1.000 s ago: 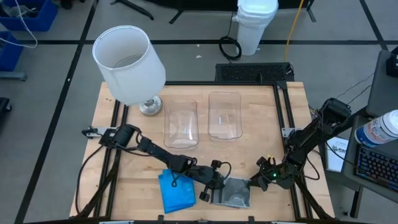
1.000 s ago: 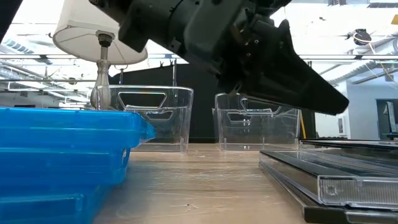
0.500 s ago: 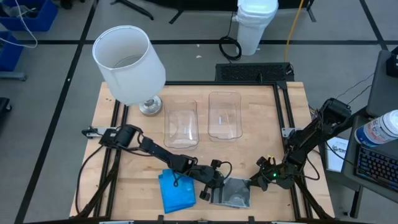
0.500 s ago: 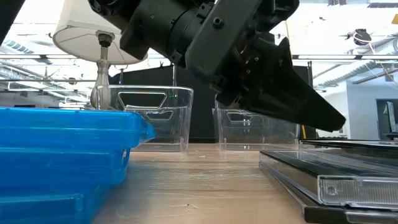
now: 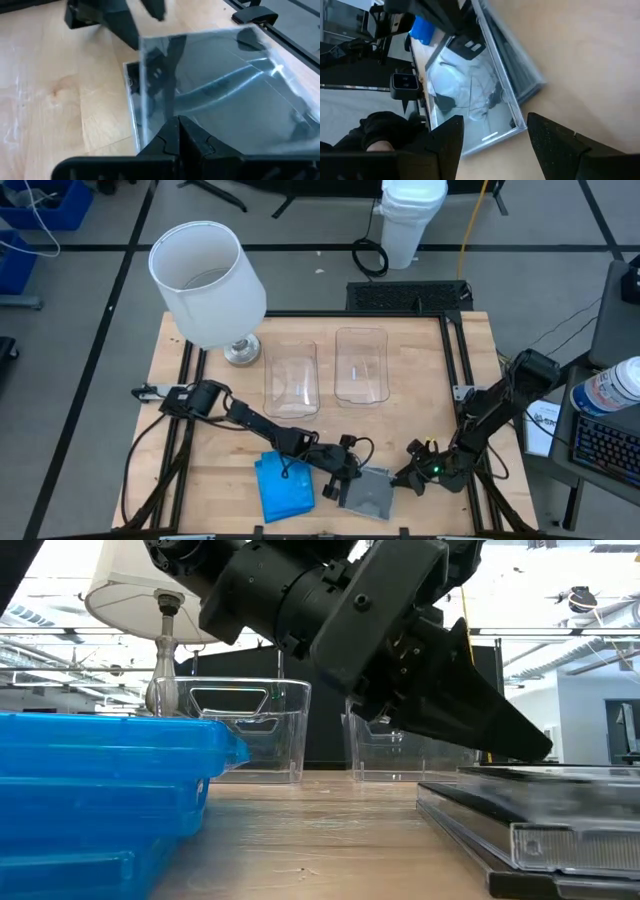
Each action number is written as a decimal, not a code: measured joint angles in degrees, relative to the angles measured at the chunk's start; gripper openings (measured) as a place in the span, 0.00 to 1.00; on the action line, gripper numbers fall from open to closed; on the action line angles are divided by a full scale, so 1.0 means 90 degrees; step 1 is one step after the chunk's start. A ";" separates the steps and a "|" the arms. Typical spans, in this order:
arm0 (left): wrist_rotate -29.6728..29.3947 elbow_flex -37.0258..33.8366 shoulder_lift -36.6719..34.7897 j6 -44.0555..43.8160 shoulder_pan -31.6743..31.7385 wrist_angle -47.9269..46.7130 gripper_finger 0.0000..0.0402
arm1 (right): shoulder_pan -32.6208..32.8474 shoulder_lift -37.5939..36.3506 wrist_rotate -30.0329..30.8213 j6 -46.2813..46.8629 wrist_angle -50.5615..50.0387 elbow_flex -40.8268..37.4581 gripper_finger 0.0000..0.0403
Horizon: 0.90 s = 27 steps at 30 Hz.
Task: Pick & place jewel cases by type
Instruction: Put the black CD case into the right transparent bin
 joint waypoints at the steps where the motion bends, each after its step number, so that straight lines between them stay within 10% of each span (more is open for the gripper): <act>1: 0.0000 0.0000 0.0000 -0.0002 0.0000 -0.0002 0.02 | 0.0000 0.0058 -0.0014 0.0003 0.0005 0.0036 0.52; 14: 0.0288 0.0043 -0.0055 0.0350 -0.0079 -0.0016 0.01 | 0.0122 0.0025 -0.0348 0.0172 -0.0406 0.0059 0.52; 27: 0.0516 0.1304 -0.0206 0.0180 -0.0699 -0.3247 0.03 | 0.0379 0.0018 -0.0326 0.0450 -0.0738 0.0061 0.52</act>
